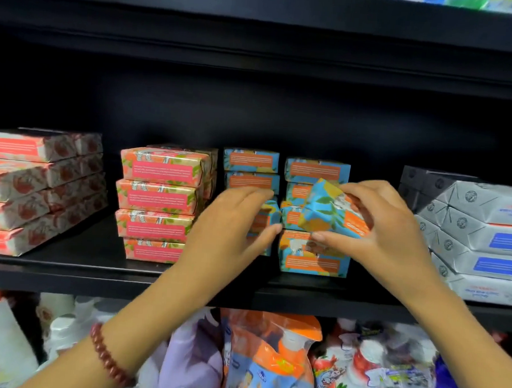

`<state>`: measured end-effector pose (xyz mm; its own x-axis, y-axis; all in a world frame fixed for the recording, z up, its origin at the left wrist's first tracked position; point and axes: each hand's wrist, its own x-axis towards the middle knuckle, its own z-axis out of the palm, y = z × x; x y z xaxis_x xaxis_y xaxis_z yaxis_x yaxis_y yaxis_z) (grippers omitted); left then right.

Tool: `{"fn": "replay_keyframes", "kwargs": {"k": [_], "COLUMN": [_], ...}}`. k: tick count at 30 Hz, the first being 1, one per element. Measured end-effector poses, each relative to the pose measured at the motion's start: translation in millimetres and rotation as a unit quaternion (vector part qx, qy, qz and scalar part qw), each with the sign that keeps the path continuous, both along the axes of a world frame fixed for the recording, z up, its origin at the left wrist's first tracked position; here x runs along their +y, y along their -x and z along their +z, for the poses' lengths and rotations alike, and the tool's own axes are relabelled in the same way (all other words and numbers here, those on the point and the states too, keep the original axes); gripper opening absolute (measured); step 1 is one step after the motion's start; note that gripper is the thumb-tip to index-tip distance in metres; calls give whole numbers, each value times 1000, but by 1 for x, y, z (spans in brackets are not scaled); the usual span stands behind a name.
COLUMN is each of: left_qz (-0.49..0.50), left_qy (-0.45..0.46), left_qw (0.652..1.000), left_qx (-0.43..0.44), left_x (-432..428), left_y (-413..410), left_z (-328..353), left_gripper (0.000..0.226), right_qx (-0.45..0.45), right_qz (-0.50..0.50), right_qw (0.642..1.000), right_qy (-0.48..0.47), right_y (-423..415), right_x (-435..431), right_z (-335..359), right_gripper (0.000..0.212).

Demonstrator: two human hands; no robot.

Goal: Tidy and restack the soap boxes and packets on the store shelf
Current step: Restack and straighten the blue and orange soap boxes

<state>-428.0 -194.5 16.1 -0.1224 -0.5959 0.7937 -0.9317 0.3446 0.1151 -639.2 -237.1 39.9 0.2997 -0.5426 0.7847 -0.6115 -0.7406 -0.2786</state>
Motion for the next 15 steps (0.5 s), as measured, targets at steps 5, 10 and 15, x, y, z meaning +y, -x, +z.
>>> {"fn": "replay_keyframes", "kwargs": {"k": [5,10,15], "left_qz": [82,112,108], "left_qy": [-136,-196,-245], "left_qw": [986,972,961], "left_qx": [-56,-74,-69], "left_x": [-44,-59,-58], "left_y": [-6,-11,-11], "left_z": [19,23,32], "left_gripper": [68,77,73], "right_qx": [-15,-25,-23], "right_qz": [-16,-24,-30], "right_qw": [1000,999,999], "right_qy": [-19,-29,-39], "right_y": [33,48,51], "right_x": [8,14,11], "right_z": [-17,-30,-37], "right_gripper": [76,76,77]}}
